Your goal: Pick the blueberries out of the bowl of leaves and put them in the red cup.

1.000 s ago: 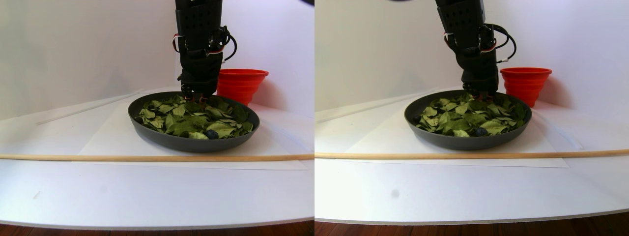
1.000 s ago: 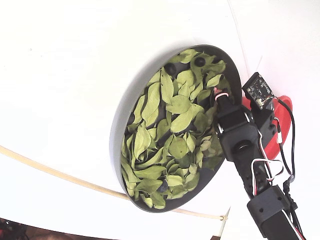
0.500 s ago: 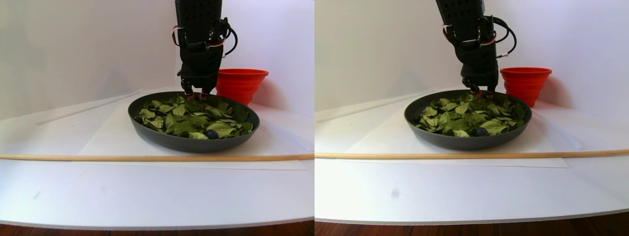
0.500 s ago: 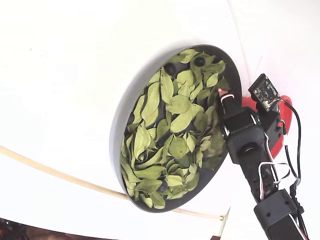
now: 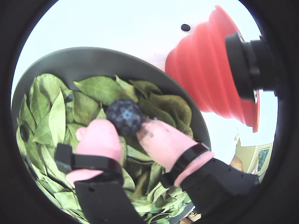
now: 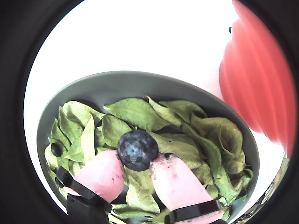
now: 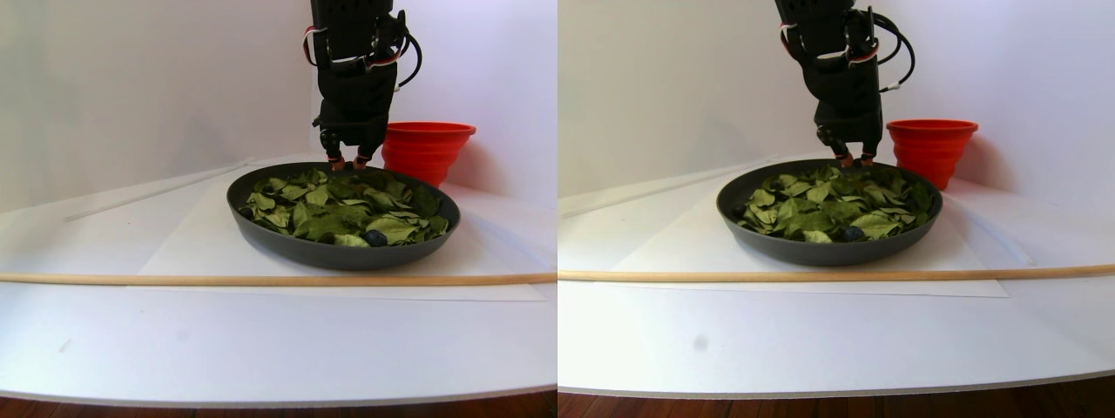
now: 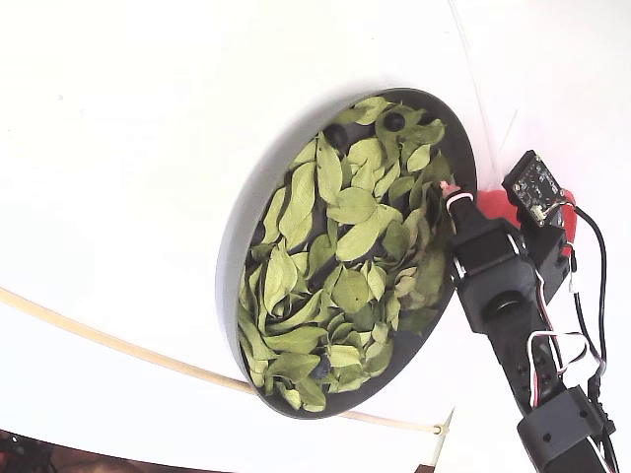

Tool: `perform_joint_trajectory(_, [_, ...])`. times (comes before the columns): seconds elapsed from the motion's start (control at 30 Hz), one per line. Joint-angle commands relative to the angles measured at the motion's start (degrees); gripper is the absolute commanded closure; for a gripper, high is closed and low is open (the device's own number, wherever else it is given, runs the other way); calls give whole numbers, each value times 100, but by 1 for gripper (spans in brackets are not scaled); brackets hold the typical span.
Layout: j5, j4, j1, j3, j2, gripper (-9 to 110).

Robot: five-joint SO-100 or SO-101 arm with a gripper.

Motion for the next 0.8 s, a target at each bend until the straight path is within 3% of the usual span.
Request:
perform_joint_trajectory(0.0, [-26,44,97,-18,967,92])
perform_joint_trajectory(0.77, [-141,387,246,615,1784,92])
